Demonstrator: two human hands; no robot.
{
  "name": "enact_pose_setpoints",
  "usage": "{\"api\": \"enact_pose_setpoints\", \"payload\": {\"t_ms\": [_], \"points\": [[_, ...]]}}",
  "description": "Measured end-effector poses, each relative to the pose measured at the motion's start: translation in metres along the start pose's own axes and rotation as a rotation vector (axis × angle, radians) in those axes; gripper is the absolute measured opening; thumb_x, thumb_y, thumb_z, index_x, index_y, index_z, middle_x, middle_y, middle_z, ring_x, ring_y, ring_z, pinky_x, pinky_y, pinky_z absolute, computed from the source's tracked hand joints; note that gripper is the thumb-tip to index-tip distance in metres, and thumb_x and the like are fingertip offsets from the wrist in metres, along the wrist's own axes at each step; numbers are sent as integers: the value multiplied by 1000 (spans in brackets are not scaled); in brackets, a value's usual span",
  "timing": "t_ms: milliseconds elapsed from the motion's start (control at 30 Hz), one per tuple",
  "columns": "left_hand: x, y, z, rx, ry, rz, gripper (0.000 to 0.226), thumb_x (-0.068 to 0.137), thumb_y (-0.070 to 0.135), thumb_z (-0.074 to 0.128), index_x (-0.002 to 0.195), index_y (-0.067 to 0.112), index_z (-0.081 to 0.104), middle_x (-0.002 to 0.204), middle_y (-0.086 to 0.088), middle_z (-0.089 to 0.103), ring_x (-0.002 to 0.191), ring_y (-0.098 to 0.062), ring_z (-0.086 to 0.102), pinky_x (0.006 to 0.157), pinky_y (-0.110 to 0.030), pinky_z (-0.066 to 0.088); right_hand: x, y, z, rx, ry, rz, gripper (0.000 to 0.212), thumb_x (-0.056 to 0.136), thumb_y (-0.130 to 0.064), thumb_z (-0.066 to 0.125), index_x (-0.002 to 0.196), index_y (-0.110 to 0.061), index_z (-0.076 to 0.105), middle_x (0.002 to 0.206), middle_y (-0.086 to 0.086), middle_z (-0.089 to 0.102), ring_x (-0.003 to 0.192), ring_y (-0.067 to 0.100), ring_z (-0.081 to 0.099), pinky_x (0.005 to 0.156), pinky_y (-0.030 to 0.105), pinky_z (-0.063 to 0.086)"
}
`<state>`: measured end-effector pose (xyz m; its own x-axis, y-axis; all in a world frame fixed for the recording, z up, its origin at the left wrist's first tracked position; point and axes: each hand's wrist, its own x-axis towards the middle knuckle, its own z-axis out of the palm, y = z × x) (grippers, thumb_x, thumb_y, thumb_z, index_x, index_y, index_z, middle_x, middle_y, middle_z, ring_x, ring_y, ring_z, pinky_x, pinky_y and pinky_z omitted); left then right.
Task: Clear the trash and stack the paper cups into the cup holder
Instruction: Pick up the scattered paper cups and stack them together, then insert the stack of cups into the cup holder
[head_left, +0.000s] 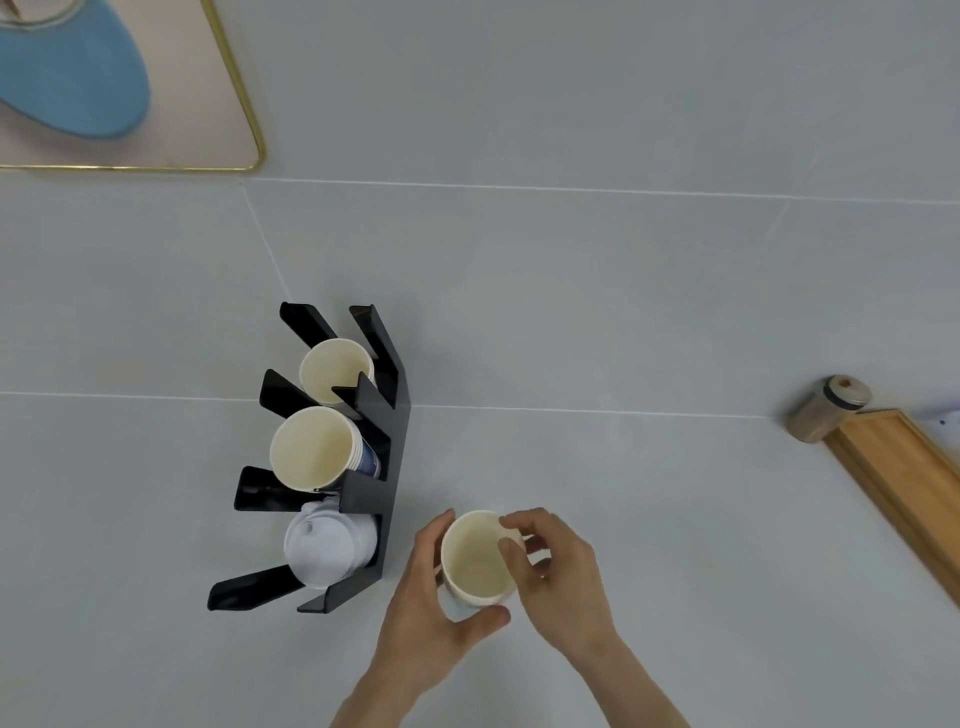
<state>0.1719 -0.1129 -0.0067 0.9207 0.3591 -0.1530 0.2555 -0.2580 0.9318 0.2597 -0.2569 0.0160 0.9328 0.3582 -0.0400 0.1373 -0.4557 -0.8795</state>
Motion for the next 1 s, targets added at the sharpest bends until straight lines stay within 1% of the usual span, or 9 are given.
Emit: {"api": "enact_pose_setpoints", "payload": {"t_ms": [67, 167, 333, 433, 500, 600, 767, 867, 1000], "points": [[-1, -5, -1, -9, 3, -3, 100, 56, 35, 93, 138, 45, 38, 135, 27, 53, 125, 0, 54, 105, -33, 51, -6, 5, 2, 66, -35, 5, 26, 94, -19, 65, 111, -39, 64, 113, -17, 70, 94, 7, 68, 69, 20, 56], [-2, -10, -1, -15, 16, 15, 91, 60, 32, 92, 137, 41, 44, 134, 23, 56, 125, -3, 56, 106, -34, 51, -12, 9, 3, 138, -39, 22, 40, 95, -18, 66, 126, -42, 58, 113, -17, 70, 102, 5, 68, 73, 19, 57], [-2, -12, -2, -24, 12, -8, 86, 62, 30, 93, 132, 46, 45, 127, 29, 58, 120, -1, 58, 101, -34, 55, -13, 8, 8, 193, -11, 86, 33, 94, -22, 68, 116, -46, 61, 109, -19, 73, 104, 2, 67, 74, 16, 56], [-3, -11, -3, -14, 14, -21, 85, 62, 34, 92, 131, 49, 44, 128, 27, 58, 120, -2, 59, 101, -33, 55, -14, 9, 8, 228, -57, 134, 30, 95, -35, 65, 123, -45, 62, 113, -25, 70, 105, 2, 67, 84, 30, 59], [-4, -8, -3, 4, 27, -18, 86, 60, 38, 91, 132, 49, 46, 129, 24, 57, 119, -1, 59, 99, -31, 55, -16, 8, 5, 238, -126, 160, 38, 92, -48, 64, 130, -46, 58, 118, -28, 67, 107, 1, 67, 93, 40, 58], [-4, -2, -5, 38, 29, -11, 90, 54, 47, 89, 134, 46, 48, 130, 20, 55, 113, -2, 61, 95, -30, 58, -16, 2, -6, 218, -213, 172, 53, 82, -60, 70, 132, -49, 55, 121, -25, 68, 107, 0, 67, 94, 40, 58], [-1, 29, -13, 23, 50, 19, 84, 49, 54, 88, 123, 45, 48, 121, 22, 62, 105, 0, 64, 86, -29, 60, -7, -24, -34, 132, -236, 120, 63, 81, -54, 74, 138, -45, 51, 121, -21, 68, 103, -1, 69, 93, 39, 59], [7, 58, -26, -25, 69, 48, 76, 49, 52, 88, 112, 44, 47, 116, 22, 63, 102, 1, 65, 85, -28, 61, 3, -54, -51, 108, -206, 57, 59, 82, -50, 75, 137, -46, 53, 124, -22, 64, 102, 0, 69, 92, 39, 59], [20, 101, -57, -66, 97, 172, 71, 54, 49, 89, 114, 46, 51, 118, 21, 64, 104, 1, 65, 84, -31, 62, 18, -108, -67, 84, -140, -47, 50, 81, -51, 76, 127, -49, 59, 118, -17, 69, 97, 7, 72, 88, 40, 61]]}}
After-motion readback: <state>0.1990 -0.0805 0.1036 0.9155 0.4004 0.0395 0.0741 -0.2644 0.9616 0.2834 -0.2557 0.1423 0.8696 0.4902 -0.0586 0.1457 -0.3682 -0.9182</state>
